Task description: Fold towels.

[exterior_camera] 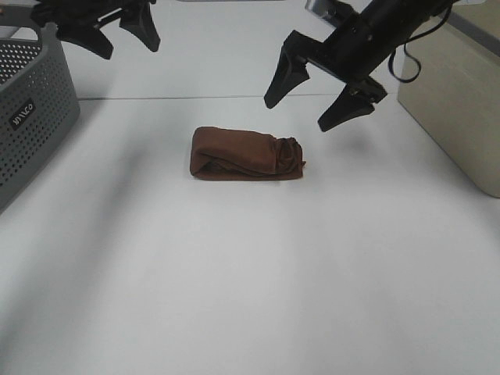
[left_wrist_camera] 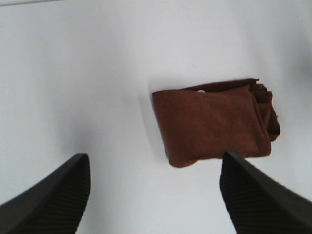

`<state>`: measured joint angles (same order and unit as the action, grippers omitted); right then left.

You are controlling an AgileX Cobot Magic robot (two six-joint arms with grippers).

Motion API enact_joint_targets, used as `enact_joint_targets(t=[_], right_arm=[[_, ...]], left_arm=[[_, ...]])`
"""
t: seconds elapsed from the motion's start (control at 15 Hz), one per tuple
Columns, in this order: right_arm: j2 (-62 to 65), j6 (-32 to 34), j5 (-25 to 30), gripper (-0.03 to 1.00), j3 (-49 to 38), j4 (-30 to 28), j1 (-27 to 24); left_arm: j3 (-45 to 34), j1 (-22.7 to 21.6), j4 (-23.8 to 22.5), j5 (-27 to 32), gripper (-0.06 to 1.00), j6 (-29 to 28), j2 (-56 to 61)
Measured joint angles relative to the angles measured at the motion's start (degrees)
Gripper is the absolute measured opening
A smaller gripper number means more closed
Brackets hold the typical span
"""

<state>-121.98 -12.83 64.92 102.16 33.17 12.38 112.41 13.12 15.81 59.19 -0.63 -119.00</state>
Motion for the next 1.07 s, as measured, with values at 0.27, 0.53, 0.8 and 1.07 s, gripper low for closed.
enact_joint_targets(t=[0.27,0.53,0.8,1.07], right_arm=[[7.56,5.56,4.07,0.95,0.0,-8.14,0.0],[18.51,8.77,4.3,0.95,-1.83,-14.84,0.0],[29.39,8.77,4.35,0.95,-11.63,-19.14,0.0],[42.46,8.77,4.35,0.95,-27.44,-22.12,0.0]], left_arm=[[0.0,0.0,-7.68,6.76,0.71,-3.21,6.19],[-1.72,0.0,-17.07,10.31,0.71,-4.24,15.58],[-15.07,0.0,-17.59,10.26,0.71,-4.35,26.41],[-34.84,0.0,-17.65,10.43,0.71,-5.79,41.54]])
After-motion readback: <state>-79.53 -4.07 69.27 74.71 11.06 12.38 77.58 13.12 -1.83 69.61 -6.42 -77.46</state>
